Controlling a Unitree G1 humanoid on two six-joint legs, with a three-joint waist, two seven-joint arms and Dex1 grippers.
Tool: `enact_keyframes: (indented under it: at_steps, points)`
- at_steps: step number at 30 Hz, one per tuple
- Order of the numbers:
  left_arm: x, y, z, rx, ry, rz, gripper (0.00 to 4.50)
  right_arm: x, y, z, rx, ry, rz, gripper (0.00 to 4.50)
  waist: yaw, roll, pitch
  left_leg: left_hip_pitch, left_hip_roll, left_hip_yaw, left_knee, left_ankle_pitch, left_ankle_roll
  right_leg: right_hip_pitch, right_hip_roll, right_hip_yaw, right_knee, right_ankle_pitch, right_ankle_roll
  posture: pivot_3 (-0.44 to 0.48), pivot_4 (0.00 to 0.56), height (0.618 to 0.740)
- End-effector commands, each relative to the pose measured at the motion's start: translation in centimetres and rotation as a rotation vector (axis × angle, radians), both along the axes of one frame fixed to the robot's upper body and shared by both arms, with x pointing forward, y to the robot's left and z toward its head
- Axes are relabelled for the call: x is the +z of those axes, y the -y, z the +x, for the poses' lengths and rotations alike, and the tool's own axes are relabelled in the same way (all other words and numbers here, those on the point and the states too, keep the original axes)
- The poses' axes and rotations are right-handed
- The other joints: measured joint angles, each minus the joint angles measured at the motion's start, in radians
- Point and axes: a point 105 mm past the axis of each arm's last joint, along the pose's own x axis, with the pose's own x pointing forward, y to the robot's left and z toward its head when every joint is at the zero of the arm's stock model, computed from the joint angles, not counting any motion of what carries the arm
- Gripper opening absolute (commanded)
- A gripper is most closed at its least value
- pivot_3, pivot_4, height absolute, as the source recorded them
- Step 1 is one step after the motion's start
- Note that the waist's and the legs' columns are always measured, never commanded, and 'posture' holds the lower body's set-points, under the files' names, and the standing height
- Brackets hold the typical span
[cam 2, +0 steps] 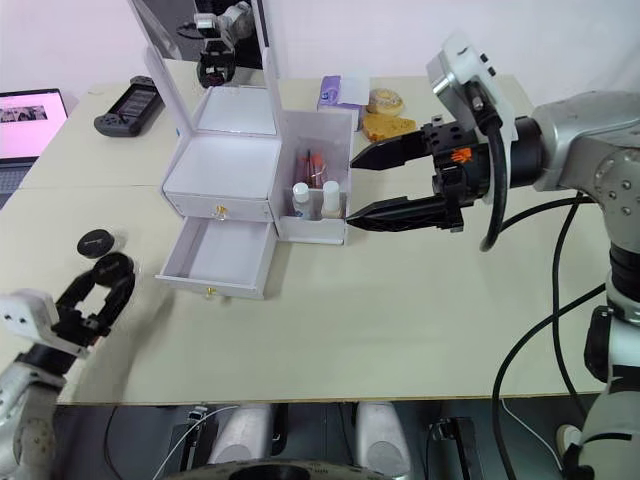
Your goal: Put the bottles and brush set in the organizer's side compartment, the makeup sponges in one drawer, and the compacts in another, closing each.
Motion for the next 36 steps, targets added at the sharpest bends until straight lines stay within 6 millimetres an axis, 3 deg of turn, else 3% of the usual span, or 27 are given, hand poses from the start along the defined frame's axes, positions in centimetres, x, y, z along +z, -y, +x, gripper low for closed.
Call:
enact_keyframes:
  at_steps: [1,5,10,17,24,34,36]
  points:
    - [3.5,1.7,0.9,-0.091,0.075,0.038,2.68,1.1,-0.1,-0.3,0.009,0.063,0.013,4.5,0.0,0.0,0.0,0.0,0.0,0.0,0.0,0.0,0.0,0.0,0.0,0.0,0.0,0.0,0.0,0.0,0.15,0.74]
    - [5.3,4.1,1.8,-0.207,0.073,0.032,2.68,1.0,-0.1,-0.2,0.006,0.064,0.017,4.5,-0.001,0.0,0.0,0.0,0.0,0.0,0.0,0.0,0.0,0.0,0.0,0.0,0.0,0.001,0.001,0.0,0.15,0.74]
    - [4.9,6.5,2.2,-0.324,-0.041,0.06,2.68,1.0,0.0,-0.3,-0.001,0.064,0.035,4.5,-0.004,0.0,0.0,0.0,0.0,0.0,-0.001,0.0,0.0,0.0,0.0,0.0,0.0,0.002,0.003,0.0,0.15,0.74]
    - [3.8,6.6,3.3,-0.297,-0.135,0.083,2.68,1.2,0.0,-0.4,-0.01,0.077,0.054,4.5,-0.001,0.0,0.0,0.0,0.0,0.0,0.0,0.0,0.0,0.0,0.001,0.0,0.0,0.002,0.003,0.0,0.15,0.74]
    - [2.9,8.0,3.9,-0.347,-0.182,0.1,2.68,1.3,0.0,-0.5,-0.018,0.085,0.068,4.5,-0.002,0.0,0.0,0.0,0.0,0.0,0.0,0.0,0.0,0.0,0.001,0.0,0.0,0.002,0.003,0.0,0.15,0.74]
    - [2.1,7.8,4.4,-0.34,-0.2,0.129,2.68,1.4,0.0,-0.6,-0.03,0.096,0.077,4.5,0.0,0.0,0.0,0.0,0.0,0.0,-0.001,0.0,0.0,0.0,0.001,0.0,0.0,0.002,0.003,0.0,0.15,0.74]
    - [2.5,7.8,4.3,-0.347,-0.189,0.093,3.74,1.5,0.0,-0.6,-0.032,0.101,0.08,4.5,0.0,0.0,0.0,0.0,0.0,0.0,0.0,0.0,0.0,0.0,0.001,0.0,0.0,0.002,0.003,0.0,0.15,0.74]
